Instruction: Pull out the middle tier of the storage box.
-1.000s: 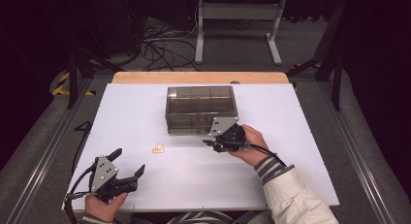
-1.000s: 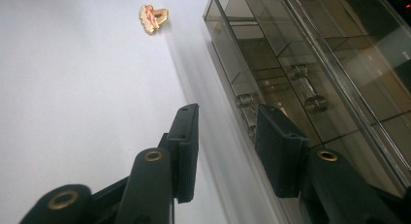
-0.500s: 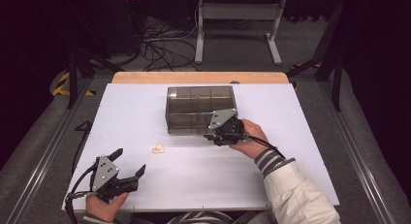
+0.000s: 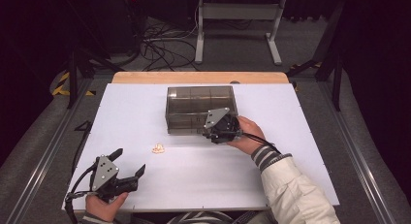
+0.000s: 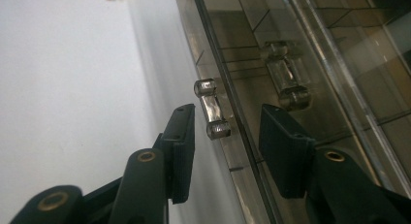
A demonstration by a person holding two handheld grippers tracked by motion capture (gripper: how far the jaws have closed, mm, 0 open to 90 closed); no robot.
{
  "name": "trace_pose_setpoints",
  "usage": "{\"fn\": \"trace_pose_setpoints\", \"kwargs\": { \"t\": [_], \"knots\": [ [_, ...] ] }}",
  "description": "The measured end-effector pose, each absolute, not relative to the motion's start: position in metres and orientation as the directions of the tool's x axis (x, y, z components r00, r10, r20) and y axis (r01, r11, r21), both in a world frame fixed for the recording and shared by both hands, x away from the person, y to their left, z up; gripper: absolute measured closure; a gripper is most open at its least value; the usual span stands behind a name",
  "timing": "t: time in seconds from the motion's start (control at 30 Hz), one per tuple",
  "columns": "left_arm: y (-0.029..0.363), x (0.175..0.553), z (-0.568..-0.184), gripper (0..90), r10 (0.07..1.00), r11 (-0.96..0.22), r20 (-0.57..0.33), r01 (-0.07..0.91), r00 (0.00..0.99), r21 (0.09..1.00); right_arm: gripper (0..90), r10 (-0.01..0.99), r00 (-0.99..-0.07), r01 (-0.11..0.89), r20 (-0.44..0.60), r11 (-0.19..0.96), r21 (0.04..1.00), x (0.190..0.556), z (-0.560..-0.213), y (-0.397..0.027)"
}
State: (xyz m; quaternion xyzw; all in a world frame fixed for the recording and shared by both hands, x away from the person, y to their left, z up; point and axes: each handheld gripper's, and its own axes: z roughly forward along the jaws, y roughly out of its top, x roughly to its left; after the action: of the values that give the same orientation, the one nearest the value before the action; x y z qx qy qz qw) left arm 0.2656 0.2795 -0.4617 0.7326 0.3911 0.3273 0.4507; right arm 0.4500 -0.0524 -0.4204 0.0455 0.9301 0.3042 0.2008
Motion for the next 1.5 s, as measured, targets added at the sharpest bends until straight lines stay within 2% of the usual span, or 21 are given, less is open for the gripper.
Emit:
{"fn": "trace_pose_setpoints", "kwargs": {
  "t": [0.23,0.53,1.5],
  "knots": [
    [0.279,0.266,-0.462,12.1,0.868,-0.287,0.126,0.279,0.48,0.916,58.1,0.194,-0.915,-0.037,-0.353,0.832,0.553,0.456,-0.43,-0.046],
    [0.28,0.265,-0.462,12.1,0.868,-0.286,0.124,0.279,0.481,0.917,65.6,0.183,-0.907,-0.045,-0.379,0.853,0.519,0.457,-0.435,-0.038],
    [0.278,0.267,-0.462,12.2,0.863,-0.294,0.129,0.278,0.489,0.915,67.6,0.134,-0.943,-0.037,-0.306,0.868,0.496,0.435,-0.423,-0.042]
  ]
}}
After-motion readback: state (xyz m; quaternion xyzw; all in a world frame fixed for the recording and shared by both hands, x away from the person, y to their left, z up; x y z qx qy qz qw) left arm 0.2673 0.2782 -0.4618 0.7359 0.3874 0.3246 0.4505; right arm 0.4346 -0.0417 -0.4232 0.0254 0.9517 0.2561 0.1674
